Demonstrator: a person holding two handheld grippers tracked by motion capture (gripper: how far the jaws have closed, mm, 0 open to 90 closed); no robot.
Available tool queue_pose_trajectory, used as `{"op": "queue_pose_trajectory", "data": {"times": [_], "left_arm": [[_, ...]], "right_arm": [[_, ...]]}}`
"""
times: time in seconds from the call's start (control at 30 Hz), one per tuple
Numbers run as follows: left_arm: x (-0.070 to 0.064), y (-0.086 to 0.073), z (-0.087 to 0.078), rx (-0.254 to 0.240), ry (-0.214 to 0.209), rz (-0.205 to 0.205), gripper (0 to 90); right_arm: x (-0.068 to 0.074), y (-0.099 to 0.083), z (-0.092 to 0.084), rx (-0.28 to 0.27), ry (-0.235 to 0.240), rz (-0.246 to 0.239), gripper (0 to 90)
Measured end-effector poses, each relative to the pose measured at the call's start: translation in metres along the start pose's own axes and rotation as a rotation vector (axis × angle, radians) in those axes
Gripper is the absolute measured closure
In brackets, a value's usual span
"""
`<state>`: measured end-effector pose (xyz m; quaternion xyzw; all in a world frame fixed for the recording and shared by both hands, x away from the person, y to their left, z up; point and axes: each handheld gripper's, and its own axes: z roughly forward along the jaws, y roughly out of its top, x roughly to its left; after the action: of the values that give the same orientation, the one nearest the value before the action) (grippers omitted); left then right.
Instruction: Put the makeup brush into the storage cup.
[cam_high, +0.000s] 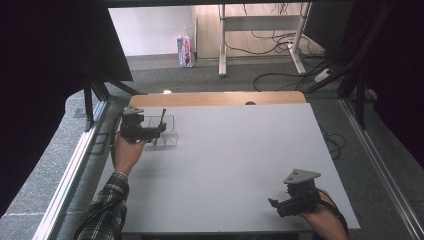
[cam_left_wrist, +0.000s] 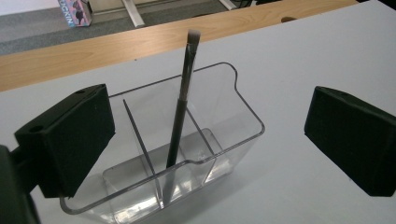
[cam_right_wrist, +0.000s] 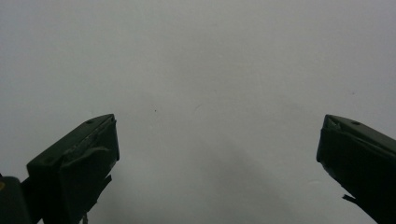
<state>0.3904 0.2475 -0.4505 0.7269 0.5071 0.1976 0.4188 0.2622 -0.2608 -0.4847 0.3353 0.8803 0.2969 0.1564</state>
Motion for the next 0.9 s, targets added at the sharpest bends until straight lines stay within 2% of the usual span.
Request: {"op": "queue_pose_trajectory", "data": {"times": [0.4,0.6,0.9], "left_arm": [[-0.005,-0.006,-0.008,0.007,-0.036,0.014,0.5],[-0.01,-0.011,-0.011,0.026,-0.039,0.043,0.1],[-0.016,-0.015,-0.016,0.028,-0.058,0.056,0.1]], "right_arm": [[-0.002,0.0,-0.001,-0.011,0.007,0.025,0.0],[-0.002,0.0,-0.001,-0.01,0.007,0.026,0.0],[-0.002,0.0,-0.001,-0.015,0.003,0.036,0.0]]}}
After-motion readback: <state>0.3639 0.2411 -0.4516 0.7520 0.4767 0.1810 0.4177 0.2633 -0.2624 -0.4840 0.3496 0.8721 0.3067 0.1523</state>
